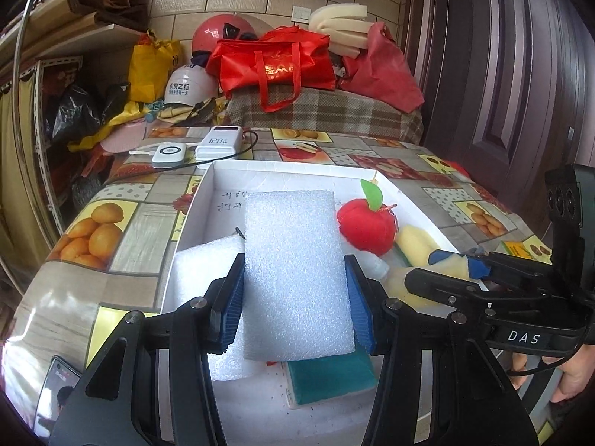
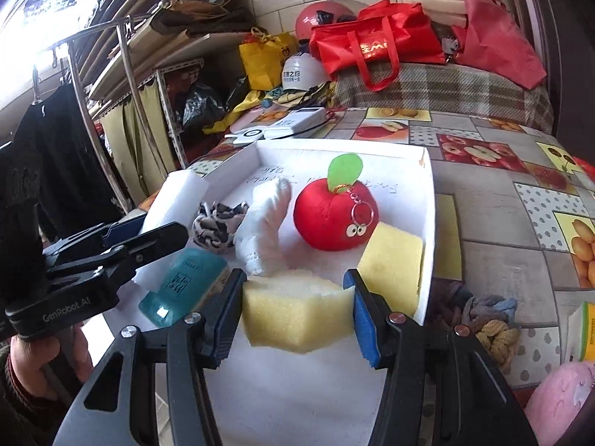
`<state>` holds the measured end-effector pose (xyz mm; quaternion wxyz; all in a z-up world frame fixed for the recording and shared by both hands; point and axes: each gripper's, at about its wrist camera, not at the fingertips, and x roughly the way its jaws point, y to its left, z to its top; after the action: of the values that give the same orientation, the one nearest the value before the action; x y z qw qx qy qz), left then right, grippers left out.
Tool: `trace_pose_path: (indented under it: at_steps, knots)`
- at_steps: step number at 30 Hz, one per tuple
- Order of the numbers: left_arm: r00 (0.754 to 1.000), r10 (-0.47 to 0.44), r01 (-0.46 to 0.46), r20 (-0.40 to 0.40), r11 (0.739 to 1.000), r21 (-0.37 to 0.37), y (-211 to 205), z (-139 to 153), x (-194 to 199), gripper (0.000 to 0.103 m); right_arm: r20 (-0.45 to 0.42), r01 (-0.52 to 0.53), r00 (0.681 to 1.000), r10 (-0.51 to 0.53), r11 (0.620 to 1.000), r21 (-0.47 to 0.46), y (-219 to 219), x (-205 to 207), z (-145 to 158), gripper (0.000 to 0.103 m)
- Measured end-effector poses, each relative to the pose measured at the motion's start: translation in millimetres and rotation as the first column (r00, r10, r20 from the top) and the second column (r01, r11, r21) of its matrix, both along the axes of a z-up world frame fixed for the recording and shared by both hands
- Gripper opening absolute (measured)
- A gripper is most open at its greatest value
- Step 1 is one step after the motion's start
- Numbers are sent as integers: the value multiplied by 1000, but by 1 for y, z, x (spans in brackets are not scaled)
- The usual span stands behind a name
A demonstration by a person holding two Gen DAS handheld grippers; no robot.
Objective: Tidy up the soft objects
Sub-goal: 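Open the right tool to drop the sponge in the box while the left tool releases the foam sheet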
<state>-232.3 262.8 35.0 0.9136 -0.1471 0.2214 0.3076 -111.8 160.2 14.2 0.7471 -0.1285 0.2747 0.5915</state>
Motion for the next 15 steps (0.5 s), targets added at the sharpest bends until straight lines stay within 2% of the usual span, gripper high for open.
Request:
trace_pose_path:
  at_steps: [4, 10, 11, 12, 13, 14, 15]
  knots:
    - [998, 42, -39, -45, 997, 61, 4, 1, 13, 50, -4, 3, 1000, -3, 1000, 5, -1, 0, 0, 53]
    - [997, 53, -50, -50, 997, 62, 8, -1, 13, 50, 26, -7, 1000, 6, 1000, 24, -2, -5, 3, 59]
    - [997, 58, -55, -52, 997, 61, 9, -1, 13, 51, 27, -7, 1000, 6, 1000, 22, -1, -5, 3, 68]
    - [996, 67, -63, -55, 996, 62, 9, -1, 13, 51, 30, -3, 1000, 2, 1000, 21, -1, -5, 3, 84]
    - [996, 75, -72, -54, 995, 64, 8, -1, 12, 52, 35, 5, 999, -6, 1000, 23, -2, -5, 3, 86]
    - [996, 82, -79, -46, 995, 67, 9, -1, 10, 61, 40, 9, 999, -10, 1000, 28, -2, -5, 4, 86]
    - [995, 89, -86, -37, 994, 70, 9, 1, 8, 79, 46, 12, 999, -14, 999, 34, -3, -6, 5, 86]
